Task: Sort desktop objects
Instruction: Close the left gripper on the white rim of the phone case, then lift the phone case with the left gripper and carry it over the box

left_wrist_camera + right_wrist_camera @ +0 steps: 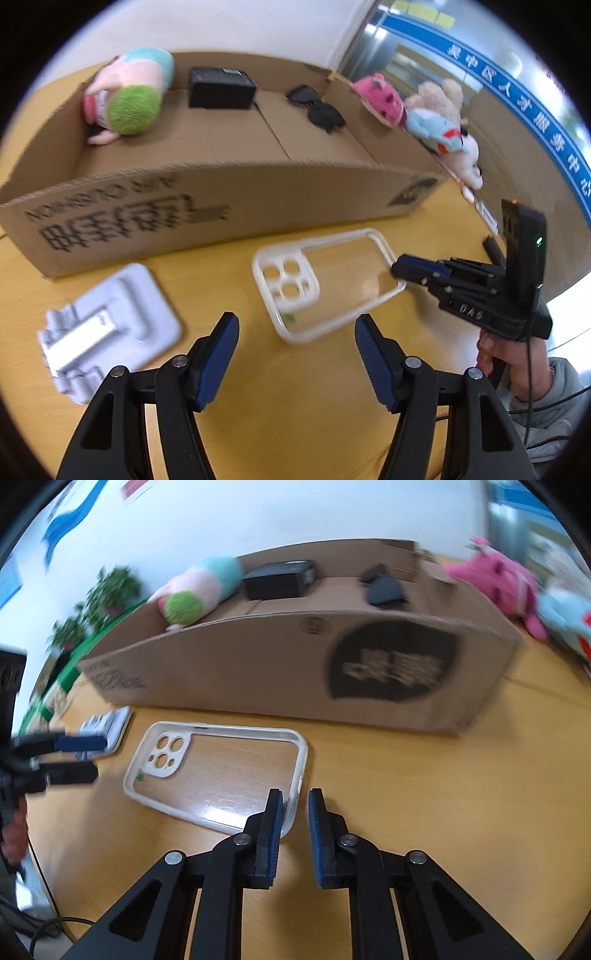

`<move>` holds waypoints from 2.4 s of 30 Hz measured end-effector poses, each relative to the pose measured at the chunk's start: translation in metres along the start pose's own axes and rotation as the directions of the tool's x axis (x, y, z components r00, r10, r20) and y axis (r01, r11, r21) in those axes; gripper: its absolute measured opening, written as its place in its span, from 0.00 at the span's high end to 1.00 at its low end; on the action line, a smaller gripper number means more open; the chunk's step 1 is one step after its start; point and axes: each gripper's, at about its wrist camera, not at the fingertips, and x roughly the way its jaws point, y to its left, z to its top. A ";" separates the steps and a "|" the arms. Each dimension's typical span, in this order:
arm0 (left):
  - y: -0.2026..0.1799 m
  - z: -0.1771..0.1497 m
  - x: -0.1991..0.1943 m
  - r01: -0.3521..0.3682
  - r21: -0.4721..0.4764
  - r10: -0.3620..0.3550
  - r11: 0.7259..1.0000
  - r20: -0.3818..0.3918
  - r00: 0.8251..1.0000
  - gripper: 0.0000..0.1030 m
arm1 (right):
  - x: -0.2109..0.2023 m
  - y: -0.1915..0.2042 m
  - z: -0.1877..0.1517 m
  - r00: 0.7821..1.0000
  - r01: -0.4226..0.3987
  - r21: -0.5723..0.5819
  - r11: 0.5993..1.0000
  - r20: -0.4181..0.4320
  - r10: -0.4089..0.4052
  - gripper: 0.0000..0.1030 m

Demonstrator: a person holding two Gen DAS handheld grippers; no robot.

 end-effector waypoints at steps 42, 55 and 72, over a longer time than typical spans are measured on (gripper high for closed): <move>-0.008 0.079 -0.120 -0.114 0.045 0.080 0.992 0.457 0.886 0.92 | -0.092 0.049 0.072 0.939 -0.051 -0.159 0.986 0.329 0.101 0.89; 0.054 0.118 -0.137 -0.241 -0.059 0.241 0.969 0.455 0.857 0.92 | -0.054 0.086 0.195 0.931 -0.126 -0.322 0.938 0.289 0.224 0.89; 0.138 0.114 -0.040 -0.373 -0.094 0.377 0.923 0.028 0.926 0.92 | 0.119 0.096 0.202 0.933 -0.304 -0.151 0.941 -0.247 0.262 0.86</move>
